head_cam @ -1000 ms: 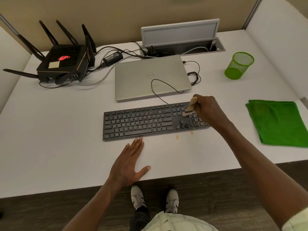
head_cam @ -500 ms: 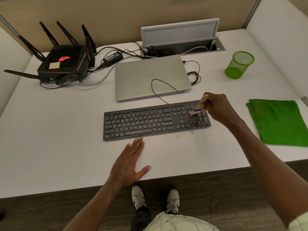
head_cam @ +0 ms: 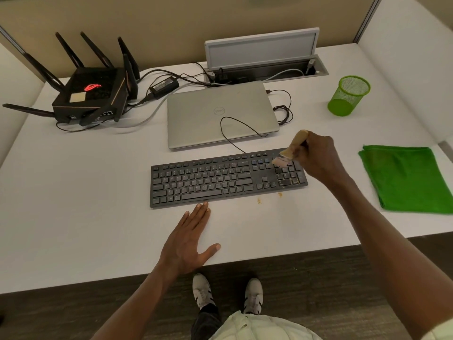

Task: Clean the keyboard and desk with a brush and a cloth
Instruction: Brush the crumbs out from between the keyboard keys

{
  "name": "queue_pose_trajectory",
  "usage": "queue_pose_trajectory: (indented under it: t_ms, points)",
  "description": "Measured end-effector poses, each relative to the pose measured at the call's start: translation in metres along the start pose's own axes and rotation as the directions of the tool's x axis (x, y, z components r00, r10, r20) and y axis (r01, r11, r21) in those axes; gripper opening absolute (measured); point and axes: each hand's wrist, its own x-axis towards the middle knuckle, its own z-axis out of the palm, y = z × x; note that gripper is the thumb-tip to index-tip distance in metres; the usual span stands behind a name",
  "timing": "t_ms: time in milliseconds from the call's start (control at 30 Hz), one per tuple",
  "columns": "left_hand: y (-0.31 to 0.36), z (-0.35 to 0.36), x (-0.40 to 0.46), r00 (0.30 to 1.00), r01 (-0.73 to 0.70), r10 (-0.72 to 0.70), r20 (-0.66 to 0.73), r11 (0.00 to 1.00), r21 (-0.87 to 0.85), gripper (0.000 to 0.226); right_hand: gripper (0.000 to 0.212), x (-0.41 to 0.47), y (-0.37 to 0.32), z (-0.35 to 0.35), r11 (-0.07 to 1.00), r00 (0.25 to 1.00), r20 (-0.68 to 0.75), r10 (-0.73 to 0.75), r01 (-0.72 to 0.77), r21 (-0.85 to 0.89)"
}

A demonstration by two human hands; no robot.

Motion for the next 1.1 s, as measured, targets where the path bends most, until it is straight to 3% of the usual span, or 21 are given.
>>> queue_pose_trajectory:
  t_ms: [167,333,533,767,967,1100]
  points:
    - [0.0,0.0,0.0,1.0,0.003,-0.003,0.007,1.0,-0.004,0.093,0.023,-0.012,-0.004,0.023,0.996,0.991,0.1,-0.086,0.087,-0.005]
    - [0.0,0.0,0.0,1.0,0.001,-0.001,0.004,1.0,0.0,0.093,0.016,-0.013,0.01,0.013,0.977,0.989,0.097,-0.107,0.123,-0.172]
    - [0.0,-0.001,0.0,1.0,0.002,-0.002,0.005,1.0,-0.002,0.093,0.015,-0.011,-0.007,0.021,0.971,0.963,0.157,-0.219,0.231,-0.059]
    - [0.001,-0.002,-0.001,1.0,-0.001,0.001,-0.005,1.0,0.004,0.093,0.018,-0.005,0.022,0.003,0.976,0.986,0.121,-0.114,0.134,-0.169]
    - [0.0,0.0,-0.001,1.0,0.002,-0.002,0.004,1.0,0.01,0.093,0.024,-0.009,0.005,0.008,0.981,0.968,0.162,-0.191,0.194,-0.002]
    - [0.001,0.0,-0.001,1.0,0.002,-0.003,0.009,1.0,0.009,0.093,0.021,-0.007,0.023,0.003,0.981,0.98,0.166,-0.111,0.134,-0.137]
